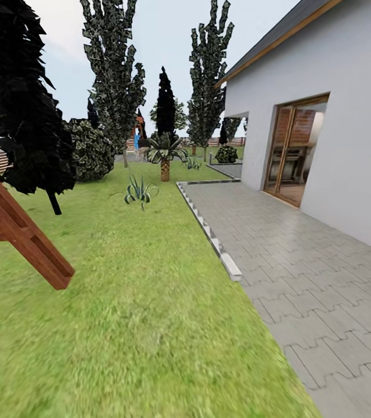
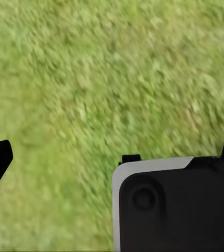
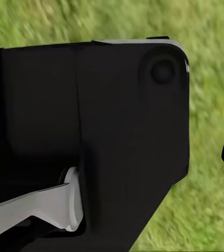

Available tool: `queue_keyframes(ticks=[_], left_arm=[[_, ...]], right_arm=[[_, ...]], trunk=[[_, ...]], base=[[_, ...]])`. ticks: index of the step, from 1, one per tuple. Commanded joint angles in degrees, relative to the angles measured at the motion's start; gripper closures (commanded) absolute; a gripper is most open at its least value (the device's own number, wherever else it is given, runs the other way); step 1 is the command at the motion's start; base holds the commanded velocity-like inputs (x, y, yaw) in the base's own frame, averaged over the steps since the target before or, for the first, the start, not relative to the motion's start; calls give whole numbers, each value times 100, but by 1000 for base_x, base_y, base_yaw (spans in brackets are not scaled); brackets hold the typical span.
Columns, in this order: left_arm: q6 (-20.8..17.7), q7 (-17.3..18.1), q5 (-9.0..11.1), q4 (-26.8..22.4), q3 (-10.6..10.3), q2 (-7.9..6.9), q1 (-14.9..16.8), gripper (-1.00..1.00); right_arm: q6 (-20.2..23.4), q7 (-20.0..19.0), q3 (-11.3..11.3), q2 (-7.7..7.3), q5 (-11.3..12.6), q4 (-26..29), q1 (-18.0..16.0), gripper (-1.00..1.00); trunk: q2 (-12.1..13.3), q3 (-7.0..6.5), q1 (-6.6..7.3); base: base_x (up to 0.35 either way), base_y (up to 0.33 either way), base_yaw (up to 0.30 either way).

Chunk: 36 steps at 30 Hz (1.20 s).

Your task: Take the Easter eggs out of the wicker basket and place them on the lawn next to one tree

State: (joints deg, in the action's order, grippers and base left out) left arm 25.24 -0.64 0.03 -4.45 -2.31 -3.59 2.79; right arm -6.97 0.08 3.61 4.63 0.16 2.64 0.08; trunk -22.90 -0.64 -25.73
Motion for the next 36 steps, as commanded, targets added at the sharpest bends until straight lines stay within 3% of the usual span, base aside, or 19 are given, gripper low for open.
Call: queue_keyframes(ticks=[1,12,26,36], left_arm=[[20,-7,0,6,-21,-1,2,-100],[25,-7,-3,6,-16,-1,2,-100],[29,-7,-3,6,-15,-1,2,-100],[46,-7,10,6,-15,-5,2,-100]], right_arm=[[-17,1,31,2,0,0,1,-100],[-15,1,14,3,-23,0,1,-100],[-15,1,24,3,-16,-2,1,-100],[-15,1,21,3,-16,-9,1,-100]], trunk=[[-2,1,-5],[-2,1,-5],[-2,1,-5],[-2,1,-5]], base=[[336,0,82],[336,0,185],[336,0,52],[336,0,247]])
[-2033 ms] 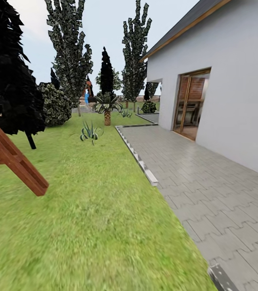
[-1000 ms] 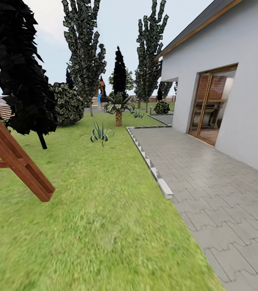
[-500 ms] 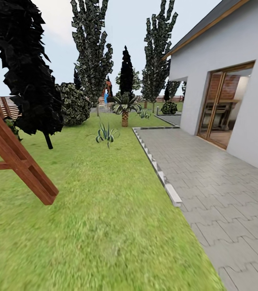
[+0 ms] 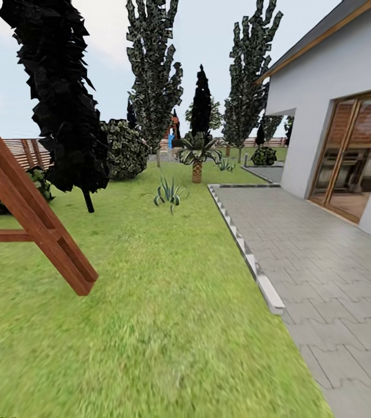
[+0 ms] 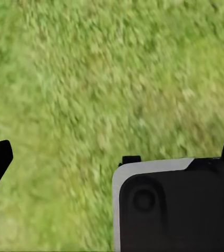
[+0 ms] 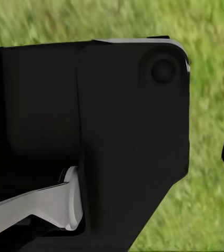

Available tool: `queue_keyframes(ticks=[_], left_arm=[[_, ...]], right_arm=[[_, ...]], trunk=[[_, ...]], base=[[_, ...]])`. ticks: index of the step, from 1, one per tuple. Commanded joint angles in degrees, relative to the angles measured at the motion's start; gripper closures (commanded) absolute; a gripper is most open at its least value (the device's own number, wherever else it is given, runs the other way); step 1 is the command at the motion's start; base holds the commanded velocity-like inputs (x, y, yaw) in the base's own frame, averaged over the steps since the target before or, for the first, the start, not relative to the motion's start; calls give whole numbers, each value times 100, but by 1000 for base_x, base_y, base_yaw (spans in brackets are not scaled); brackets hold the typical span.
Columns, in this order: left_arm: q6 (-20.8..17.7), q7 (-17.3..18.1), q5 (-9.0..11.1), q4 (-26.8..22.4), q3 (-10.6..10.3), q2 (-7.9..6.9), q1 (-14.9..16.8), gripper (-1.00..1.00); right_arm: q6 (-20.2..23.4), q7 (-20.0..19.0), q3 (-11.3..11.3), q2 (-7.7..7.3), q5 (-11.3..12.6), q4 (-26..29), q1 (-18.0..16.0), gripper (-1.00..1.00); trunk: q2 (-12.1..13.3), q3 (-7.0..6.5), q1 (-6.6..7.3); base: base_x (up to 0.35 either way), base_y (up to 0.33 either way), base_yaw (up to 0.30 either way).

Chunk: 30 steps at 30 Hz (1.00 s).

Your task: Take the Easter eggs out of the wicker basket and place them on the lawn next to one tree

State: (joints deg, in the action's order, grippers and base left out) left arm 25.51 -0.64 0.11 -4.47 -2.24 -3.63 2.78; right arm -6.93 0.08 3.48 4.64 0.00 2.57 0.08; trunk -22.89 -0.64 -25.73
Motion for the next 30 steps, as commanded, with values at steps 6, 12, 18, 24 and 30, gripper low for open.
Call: queue_keyframes(ticks=[6,12,18,24,30], left_arm=[[24,-7,13,7,-22,2,1,-100],[24,-7,10,7,-22,3,1,-100],[24,-7,7,7,-22,3,-9,-100],[24,-7,-7,7,-22,3,-13,-100],[24,-7,-11,7,-22,3,-14,-100]], right_arm=[[-19,1,37,0,7,-2,1,-100],[-19,1,39,-2,8,-1,1,-100],[-21,1,39,1,9,1,1,-100],[-22,1,39,0,9,-2,1,-100],[-24,1,32,1,9,-2,1,-100]], trunk=[[-3,1,-5],[-3,1,-5],[-3,1,-5],[-3,1,-5],[-3,1,-5]], base=[[336,0,189],[336,0,38],[336,0,7],[336,0,1],[336,0,47]])
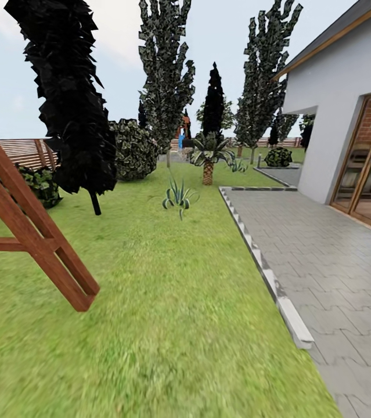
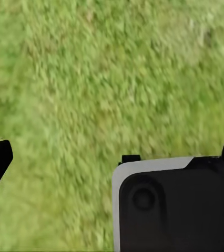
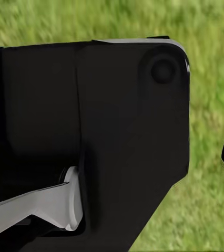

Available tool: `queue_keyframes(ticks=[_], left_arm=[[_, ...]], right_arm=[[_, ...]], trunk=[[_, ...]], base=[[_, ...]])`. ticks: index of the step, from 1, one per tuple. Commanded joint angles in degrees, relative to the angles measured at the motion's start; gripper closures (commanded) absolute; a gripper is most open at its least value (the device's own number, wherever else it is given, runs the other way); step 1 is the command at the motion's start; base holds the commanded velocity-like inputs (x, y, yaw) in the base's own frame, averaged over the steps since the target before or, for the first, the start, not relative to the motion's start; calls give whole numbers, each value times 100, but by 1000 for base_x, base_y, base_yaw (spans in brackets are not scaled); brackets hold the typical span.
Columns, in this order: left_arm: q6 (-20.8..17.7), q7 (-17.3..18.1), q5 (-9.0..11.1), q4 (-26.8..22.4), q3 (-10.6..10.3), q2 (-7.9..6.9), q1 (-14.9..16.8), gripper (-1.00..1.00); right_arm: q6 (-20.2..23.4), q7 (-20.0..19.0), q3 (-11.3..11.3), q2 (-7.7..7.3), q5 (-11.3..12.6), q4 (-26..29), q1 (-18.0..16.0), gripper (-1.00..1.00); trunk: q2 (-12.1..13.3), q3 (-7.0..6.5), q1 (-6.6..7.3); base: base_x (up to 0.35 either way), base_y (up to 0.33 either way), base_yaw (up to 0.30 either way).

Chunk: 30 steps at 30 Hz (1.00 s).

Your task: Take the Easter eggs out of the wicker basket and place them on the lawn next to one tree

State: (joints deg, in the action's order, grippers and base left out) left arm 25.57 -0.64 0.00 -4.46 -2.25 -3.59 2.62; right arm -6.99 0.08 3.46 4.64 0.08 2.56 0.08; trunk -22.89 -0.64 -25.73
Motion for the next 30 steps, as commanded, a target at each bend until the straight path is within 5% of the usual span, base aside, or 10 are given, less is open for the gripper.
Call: queue_keyframes(ticks=[1,30], left_arm=[[19,-7,0,6,-21,-1,2,-100],[29,-7,5,6,-21,-1,0,-100]], right_arm=[[-19,1,33,2,1,-1,1,-100],[-21,1,49,2,1,-1,1,-100]], trunk=[[-2,1,-5],[-2,0,-5]], base=[[336,0,137],[336,0,51]])
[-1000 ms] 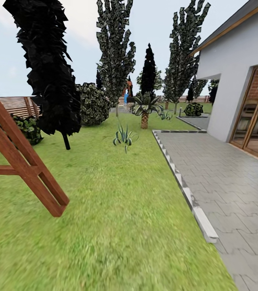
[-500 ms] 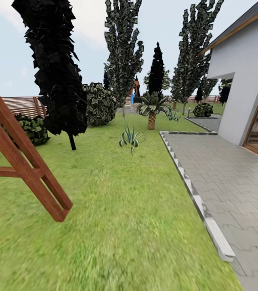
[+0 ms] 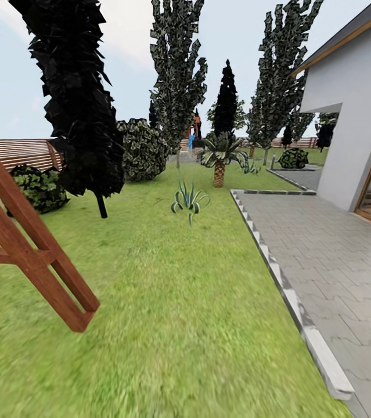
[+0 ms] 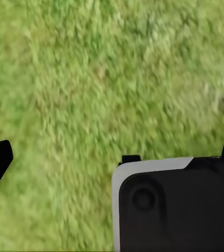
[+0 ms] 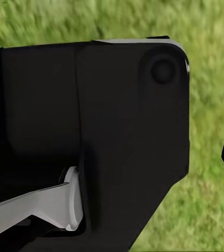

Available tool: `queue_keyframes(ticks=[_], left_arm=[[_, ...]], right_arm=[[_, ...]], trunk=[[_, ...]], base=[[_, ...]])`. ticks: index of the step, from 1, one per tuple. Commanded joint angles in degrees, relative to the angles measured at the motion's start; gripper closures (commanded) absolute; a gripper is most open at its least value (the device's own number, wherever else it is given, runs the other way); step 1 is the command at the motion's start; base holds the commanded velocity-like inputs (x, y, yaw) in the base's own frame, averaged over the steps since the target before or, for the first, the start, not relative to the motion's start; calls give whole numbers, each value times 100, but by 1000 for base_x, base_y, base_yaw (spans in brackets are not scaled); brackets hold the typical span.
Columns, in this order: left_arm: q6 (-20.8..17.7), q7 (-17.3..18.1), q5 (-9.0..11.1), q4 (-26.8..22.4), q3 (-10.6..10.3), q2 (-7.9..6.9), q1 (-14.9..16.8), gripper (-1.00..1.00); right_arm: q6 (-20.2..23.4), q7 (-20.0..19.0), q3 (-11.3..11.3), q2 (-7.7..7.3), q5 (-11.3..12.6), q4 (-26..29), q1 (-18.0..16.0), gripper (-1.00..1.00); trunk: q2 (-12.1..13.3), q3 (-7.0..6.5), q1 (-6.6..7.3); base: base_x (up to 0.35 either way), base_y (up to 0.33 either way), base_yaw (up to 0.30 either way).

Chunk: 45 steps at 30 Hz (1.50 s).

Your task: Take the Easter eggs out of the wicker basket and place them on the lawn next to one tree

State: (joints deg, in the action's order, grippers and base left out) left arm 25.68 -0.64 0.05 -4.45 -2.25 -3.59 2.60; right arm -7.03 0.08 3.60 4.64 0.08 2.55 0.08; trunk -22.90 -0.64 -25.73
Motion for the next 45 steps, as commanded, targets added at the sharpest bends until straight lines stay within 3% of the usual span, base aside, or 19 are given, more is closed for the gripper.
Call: queue_keyframes(ticks=[1,19,45], left_arm=[[18,-7,0,5,-21,-1,2,-100],[16,-7,-13,5,-30,-1,3,-100],[16,-7,-10,5,-30,-1,3,-100]], right_arm=[[-17,1,35,2,1,0,1,-100],[-18,1,42,-6,7,4,1,-100],[-17,1,36,-4,8,1,1,-100]], trunk=[[-2,0,-5],[-2,-91,-5],[-2,-54,-5]], base=[[336,0,5],[336,0,80],[336,0,3]])
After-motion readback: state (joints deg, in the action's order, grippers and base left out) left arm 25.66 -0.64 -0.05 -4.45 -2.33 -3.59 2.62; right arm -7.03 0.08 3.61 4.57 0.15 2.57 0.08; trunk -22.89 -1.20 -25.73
